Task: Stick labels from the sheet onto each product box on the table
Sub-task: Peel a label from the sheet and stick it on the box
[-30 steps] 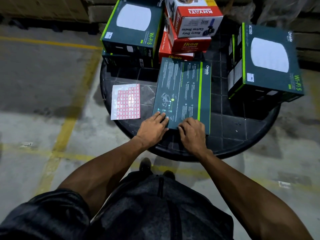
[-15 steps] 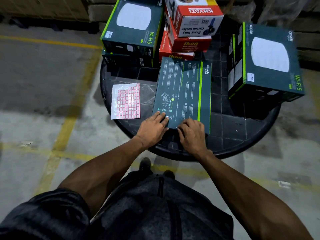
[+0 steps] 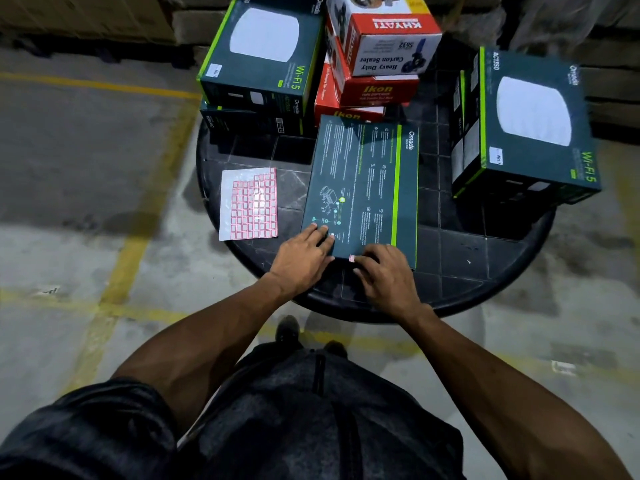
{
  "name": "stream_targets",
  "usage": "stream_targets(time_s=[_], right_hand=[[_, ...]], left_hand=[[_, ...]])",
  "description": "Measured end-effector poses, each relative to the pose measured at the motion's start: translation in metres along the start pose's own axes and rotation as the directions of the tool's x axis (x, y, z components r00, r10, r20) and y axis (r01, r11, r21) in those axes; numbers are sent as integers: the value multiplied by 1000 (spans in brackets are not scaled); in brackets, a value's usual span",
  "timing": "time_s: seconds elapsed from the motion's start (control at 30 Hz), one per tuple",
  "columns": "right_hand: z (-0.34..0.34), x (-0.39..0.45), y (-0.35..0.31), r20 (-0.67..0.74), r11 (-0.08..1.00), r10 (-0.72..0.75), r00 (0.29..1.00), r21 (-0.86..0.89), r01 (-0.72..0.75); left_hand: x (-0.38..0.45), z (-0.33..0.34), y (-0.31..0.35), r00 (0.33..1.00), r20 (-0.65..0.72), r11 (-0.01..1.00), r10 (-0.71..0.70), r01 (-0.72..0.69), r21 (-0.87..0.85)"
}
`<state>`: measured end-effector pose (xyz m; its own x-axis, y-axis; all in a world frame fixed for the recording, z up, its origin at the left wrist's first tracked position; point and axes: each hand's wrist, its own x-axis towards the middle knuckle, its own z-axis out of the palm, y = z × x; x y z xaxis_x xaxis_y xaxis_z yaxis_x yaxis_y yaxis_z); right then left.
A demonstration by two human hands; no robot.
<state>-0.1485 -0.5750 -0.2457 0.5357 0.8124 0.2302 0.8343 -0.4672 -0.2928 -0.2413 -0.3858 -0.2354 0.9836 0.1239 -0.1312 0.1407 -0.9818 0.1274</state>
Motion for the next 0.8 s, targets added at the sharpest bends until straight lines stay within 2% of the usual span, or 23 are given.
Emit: stream_targets(time_s=[0.17, 0.4, 0.8], right_hand=[[-5, -3, 4, 35, 1000, -14, 999, -10, 14], [-5, -4, 2, 152, 982, -73, 986, -163, 98], [-8, -4, 3, 197, 972, -79, 977, -204, 120]], left_hand=[[0, -2, 1, 1000, 3, 1000, -1, 1, 10], [0, -2, 1, 1000, 21, 1000, -6, 6, -1], [-2, -3, 2, 1000, 22, 1000, -3, 3, -1]])
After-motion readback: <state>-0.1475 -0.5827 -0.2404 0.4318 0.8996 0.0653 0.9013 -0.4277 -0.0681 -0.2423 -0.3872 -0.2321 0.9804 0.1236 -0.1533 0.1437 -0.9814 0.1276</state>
